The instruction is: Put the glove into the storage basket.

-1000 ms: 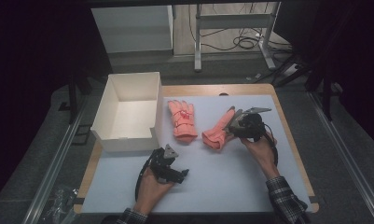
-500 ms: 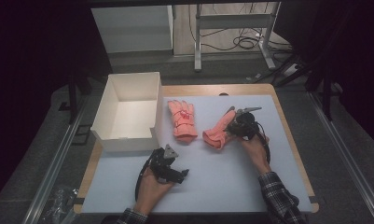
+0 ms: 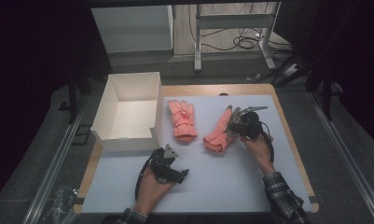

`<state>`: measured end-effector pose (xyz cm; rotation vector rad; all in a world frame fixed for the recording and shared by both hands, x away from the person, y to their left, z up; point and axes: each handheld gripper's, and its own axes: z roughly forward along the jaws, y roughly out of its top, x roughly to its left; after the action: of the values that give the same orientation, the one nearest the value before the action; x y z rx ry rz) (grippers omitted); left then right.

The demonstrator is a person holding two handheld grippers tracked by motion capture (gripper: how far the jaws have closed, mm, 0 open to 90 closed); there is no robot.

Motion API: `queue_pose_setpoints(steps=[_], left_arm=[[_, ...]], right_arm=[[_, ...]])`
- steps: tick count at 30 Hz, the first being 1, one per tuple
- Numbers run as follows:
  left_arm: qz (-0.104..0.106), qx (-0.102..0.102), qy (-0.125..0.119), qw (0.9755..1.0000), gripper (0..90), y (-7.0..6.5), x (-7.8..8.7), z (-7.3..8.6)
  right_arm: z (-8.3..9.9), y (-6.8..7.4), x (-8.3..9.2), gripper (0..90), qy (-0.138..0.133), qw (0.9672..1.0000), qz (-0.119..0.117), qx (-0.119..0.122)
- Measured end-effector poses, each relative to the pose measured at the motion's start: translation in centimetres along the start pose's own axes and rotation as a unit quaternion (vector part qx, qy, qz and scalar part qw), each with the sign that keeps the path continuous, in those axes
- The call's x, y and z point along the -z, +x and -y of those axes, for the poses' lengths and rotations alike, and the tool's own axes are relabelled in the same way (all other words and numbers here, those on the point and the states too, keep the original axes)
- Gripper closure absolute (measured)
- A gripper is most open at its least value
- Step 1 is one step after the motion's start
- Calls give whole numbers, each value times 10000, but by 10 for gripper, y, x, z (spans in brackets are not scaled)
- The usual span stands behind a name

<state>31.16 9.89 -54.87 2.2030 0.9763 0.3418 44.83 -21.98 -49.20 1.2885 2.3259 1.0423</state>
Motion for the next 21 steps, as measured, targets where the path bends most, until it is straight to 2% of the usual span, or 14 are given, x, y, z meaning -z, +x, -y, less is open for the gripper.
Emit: queue_pose_setpoints(steps=[9, 10, 13, 16, 18, 19, 21], left_arm=[[-7, -13, -6, 10000, 0, 0, 0, 0], [-7, -19, -6, 10000, 0, 0, 0, 0], [-6, -22, -5, 10000, 0, 0, 0, 0], [-4, -18, -7, 10000, 0, 0, 0, 0], [-4, -46, 15, 10000, 0, 1, 0, 0], [-4, -46, 15, 10000, 0, 1, 0, 0], [-5, -45, 15, 10000, 0, 1, 0, 0]], right_arm=[[-4, 5, 22, 874, -82, 9995, -282, 116], [-3, 6, 29, 874, -123, 9989, -428, 122], [-2, 8, 34, 874, -138, 9983, -543, 153], [0, 11, 42, 874, -124, 9967, -757, 248], [3, 14, 49, 874, -110, 9945, -976, 356], [3, 14, 49, 874, -110, 9945, -976, 356], [6, 17, 54, 874, -71, 9927, -1126, 423]])
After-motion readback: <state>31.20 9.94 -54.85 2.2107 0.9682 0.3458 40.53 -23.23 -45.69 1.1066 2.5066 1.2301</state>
